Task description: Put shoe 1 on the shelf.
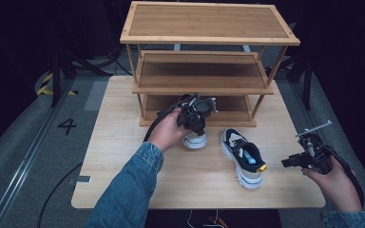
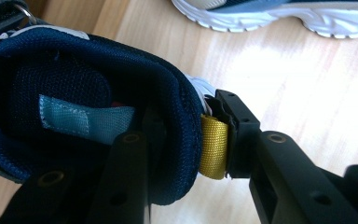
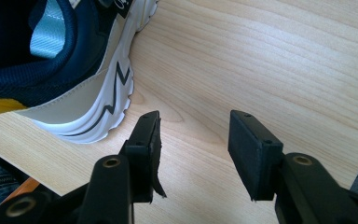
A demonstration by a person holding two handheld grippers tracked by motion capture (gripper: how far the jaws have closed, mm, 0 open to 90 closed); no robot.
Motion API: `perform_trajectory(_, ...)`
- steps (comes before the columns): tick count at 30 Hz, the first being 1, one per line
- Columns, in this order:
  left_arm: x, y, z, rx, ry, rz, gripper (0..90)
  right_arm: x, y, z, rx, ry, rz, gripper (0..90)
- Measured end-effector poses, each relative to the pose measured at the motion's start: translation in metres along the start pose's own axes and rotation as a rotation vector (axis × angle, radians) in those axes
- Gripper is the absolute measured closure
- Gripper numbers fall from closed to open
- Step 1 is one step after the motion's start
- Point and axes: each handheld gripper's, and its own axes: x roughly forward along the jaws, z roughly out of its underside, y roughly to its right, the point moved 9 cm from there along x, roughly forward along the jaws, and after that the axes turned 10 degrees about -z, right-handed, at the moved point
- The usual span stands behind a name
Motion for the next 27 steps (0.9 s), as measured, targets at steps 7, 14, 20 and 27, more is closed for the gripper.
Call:
perform_trajectory(7, 0.016, -0.011, -0.004, 0.013, -0.034, -0.020, 67.6, 0.003, -0.002, -0.003, -0.011, -0.008, -0.003, 54.3)
perform_trajectory(14, 0.029, -0.024, 0.001, 0.044, -0.068, -0.047, 66.8, 0.003, -0.002, -0.002, -0.011, -0.009, -0.001, 54.2)
perform_trajectory(20, 0.035, -0.033, 0.005, 0.027, -0.013, -0.035, 62.6, 0.005, -0.004, -0.003, -0.020, -0.014, -0.002, 54.1)
perform_trajectory(27, 0.033, -0.036, 0.010, -0.058, -0.056, -0.094, 42.7, 0.005, -0.005, -0.004, -0.024, -0.017, -0.002, 53.7)
